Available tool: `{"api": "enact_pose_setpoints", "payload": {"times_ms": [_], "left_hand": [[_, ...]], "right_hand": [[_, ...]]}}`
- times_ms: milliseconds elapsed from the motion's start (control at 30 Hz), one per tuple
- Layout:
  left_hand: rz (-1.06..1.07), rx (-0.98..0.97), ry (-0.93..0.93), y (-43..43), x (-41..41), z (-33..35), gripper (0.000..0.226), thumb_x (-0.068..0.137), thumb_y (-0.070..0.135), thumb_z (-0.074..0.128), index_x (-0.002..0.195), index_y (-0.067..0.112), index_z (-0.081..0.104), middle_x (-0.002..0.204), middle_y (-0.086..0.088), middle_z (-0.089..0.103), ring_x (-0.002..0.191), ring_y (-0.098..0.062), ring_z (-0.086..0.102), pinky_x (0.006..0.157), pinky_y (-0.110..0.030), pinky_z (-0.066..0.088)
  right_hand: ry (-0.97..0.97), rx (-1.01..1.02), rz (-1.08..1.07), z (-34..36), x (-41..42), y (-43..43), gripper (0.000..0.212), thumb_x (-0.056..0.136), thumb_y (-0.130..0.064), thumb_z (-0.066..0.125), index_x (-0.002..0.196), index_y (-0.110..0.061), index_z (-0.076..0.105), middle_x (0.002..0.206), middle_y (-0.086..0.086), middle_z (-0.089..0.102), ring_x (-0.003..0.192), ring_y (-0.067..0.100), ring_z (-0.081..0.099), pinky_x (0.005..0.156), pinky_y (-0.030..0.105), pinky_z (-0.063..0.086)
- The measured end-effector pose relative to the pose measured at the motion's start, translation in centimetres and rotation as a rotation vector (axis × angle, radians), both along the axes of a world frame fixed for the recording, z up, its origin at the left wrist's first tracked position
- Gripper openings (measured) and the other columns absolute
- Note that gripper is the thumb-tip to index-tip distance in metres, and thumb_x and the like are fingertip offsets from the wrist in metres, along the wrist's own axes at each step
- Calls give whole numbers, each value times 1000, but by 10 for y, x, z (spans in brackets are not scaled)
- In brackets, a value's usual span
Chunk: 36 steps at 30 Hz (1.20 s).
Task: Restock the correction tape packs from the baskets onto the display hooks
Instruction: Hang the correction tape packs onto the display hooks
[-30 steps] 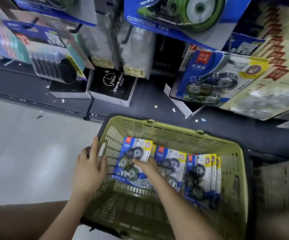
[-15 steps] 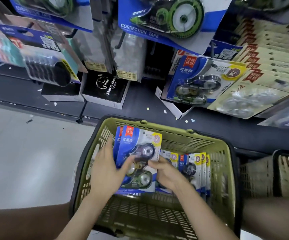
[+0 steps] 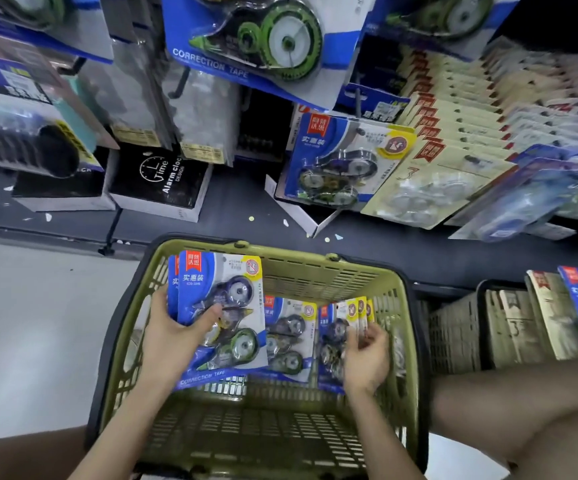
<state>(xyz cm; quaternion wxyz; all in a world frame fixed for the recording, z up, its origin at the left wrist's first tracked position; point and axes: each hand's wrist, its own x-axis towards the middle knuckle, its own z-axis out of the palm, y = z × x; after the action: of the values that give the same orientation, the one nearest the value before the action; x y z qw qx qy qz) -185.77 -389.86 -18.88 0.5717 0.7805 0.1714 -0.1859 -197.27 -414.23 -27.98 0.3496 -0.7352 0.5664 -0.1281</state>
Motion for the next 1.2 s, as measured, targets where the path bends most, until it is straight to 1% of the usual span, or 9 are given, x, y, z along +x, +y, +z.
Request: {"api": "enact_pose_setpoints", "payload": {"times_ms": [167,400,533,667,767,833,933,1067,1200], "left_hand": [[-33,23,-28,2,-2,-3,60,74,29,86,118,30,46,109,4,66,95,-24,70,83,-57,56],[-68,91,-80,2,-5,2,59,77,28,83,120,29,42,108,8,65,96,-21,69,84,-54,57],[-87,121,-128,3,-9,16,54,79,23,81,116,27,42,101,14,62,95,-19,67,83,-43,56],[-104,137,-170,8,-8,43,64,75,27,85,123,27,43,102,19,63,92,-12,66,81,-40,56],[-118,152,-242,11,-4,66,74,67,34,88,126,33,45,103,21,66,90,-12,68,81,-43,56],[-135,166,-311,10,-1,84,69,72,24,88,125,36,44,97,27,67,86,-5,68,79,-39,55],[-171,157,-415,6,5,117,64,76,22,84,114,49,41,87,44,62,82,8,65,78,-32,50],[-204,104,-561,-12,14,172,72,72,34,87,108,65,33,94,54,53,93,9,60,81,-29,46],[-182,-11,-701,-30,21,224,68,75,27,83,108,62,35,97,55,52,91,24,55,78,-13,40]], "right_hand": [[461,-176,303,3,17,-7,33,95,-31,62,120,-9,58,94,11,72,86,29,69,59,27,39],[600,-21,613,6,48,-29,23,95,-33,62,95,-11,64,93,7,70,91,28,67,61,26,39],[431,72,521,15,46,-29,45,88,-29,71,56,-16,44,66,4,52,70,28,53,55,31,31],[85,259,477,33,45,-32,54,79,-21,82,44,-21,40,43,-8,35,61,18,36,52,35,24],[-173,292,483,68,52,-39,49,81,-12,79,47,-19,45,38,-9,35,47,5,30,49,23,23],[-315,328,495,104,57,-39,43,85,-8,75,52,-15,48,40,-12,38,44,2,33,48,17,26],[-477,386,512,157,62,-45,37,90,-12,70,60,-14,48,53,-12,41,53,2,35,54,19,26],[-708,414,494,231,67,-61,17,95,-18,63,79,-14,59,81,-5,69,79,9,62,73,20,45],[-941,282,430,302,70,-76,10,97,-14,59,91,-19,65,79,-17,73,79,-2,66,73,14,50]]}}
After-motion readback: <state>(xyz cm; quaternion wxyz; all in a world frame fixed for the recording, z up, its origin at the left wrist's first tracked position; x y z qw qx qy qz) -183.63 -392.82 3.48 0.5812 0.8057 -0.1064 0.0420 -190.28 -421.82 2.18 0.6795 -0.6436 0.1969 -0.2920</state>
